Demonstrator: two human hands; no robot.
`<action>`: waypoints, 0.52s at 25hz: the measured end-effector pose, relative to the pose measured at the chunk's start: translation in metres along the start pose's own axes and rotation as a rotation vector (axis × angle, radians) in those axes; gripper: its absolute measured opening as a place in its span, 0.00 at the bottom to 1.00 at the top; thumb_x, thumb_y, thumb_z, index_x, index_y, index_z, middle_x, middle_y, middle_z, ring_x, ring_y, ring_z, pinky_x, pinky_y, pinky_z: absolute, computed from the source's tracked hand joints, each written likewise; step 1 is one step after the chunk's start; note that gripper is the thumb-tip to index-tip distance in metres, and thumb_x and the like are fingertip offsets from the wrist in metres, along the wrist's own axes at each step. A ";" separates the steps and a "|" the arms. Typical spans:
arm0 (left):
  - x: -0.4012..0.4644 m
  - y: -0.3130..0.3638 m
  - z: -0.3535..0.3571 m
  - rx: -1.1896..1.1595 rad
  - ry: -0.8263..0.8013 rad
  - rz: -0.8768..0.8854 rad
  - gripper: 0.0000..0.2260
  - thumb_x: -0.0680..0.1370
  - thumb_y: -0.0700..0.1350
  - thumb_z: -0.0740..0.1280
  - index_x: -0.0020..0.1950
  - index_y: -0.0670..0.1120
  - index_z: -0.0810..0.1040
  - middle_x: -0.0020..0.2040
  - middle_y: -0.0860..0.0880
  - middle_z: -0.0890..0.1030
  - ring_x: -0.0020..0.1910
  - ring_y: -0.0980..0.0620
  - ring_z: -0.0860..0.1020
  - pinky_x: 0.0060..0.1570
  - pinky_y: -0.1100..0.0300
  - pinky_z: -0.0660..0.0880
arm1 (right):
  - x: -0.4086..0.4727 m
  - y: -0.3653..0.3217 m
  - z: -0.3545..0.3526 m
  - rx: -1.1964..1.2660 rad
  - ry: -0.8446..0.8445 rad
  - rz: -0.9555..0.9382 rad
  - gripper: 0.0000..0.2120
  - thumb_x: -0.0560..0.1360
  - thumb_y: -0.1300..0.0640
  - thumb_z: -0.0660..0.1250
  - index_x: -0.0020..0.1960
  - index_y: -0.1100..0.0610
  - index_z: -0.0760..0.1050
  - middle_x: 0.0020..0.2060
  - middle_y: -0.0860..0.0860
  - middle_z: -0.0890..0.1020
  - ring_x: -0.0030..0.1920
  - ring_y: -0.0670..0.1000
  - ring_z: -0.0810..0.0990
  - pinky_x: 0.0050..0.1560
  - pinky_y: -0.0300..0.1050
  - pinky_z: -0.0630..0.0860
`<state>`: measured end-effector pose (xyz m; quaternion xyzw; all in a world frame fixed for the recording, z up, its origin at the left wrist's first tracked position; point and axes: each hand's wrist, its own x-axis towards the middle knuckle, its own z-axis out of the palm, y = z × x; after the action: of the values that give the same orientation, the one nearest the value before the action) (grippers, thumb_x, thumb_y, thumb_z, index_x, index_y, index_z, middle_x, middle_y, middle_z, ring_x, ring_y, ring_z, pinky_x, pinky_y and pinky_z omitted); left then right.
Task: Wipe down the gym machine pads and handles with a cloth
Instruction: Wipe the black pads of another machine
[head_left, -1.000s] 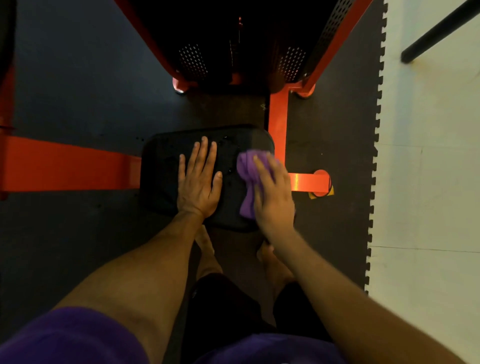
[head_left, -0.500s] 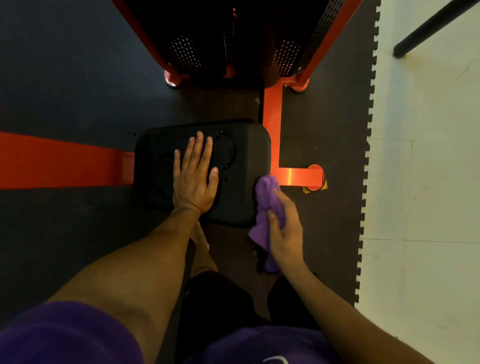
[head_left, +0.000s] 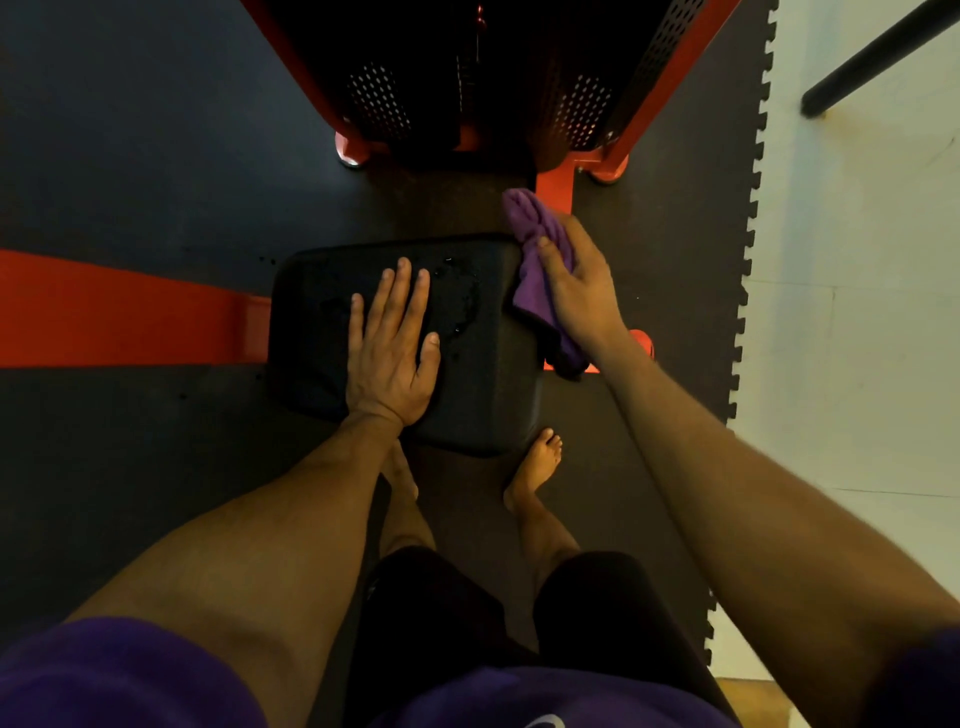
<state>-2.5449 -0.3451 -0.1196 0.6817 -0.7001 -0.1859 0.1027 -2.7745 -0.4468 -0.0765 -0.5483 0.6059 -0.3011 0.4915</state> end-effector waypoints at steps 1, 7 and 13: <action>0.001 0.000 0.000 -0.003 0.002 0.000 0.30 0.83 0.55 0.50 0.85 0.48 0.51 0.85 0.47 0.51 0.84 0.49 0.48 0.81 0.40 0.45 | -0.019 0.006 0.005 0.004 0.024 0.018 0.19 0.84 0.56 0.62 0.73 0.58 0.70 0.66 0.50 0.77 0.66 0.45 0.75 0.69 0.42 0.70; 0.000 -0.002 0.002 0.008 -0.011 0.008 0.30 0.83 0.56 0.49 0.85 0.49 0.51 0.85 0.47 0.51 0.84 0.49 0.48 0.81 0.39 0.46 | -0.144 0.023 0.027 0.100 0.083 0.264 0.22 0.83 0.53 0.63 0.76 0.52 0.67 0.68 0.45 0.76 0.68 0.41 0.74 0.68 0.40 0.71; 0.000 -0.003 0.003 -0.017 -0.002 -0.027 0.30 0.83 0.54 0.50 0.85 0.48 0.51 0.85 0.48 0.51 0.84 0.50 0.49 0.81 0.40 0.46 | -0.002 -0.009 -0.046 -0.031 -0.149 0.069 0.17 0.83 0.56 0.64 0.71 0.49 0.71 0.62 0.44 0.79 0.62 0.42 0.78 0.67 0.47 0.74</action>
<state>-2.5434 -0.3444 -0.1237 0.6901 -0.6892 -0.1940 0.1051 -2.8137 -0.4551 -0.0528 -0.5553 0.5908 -0.2330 0.5369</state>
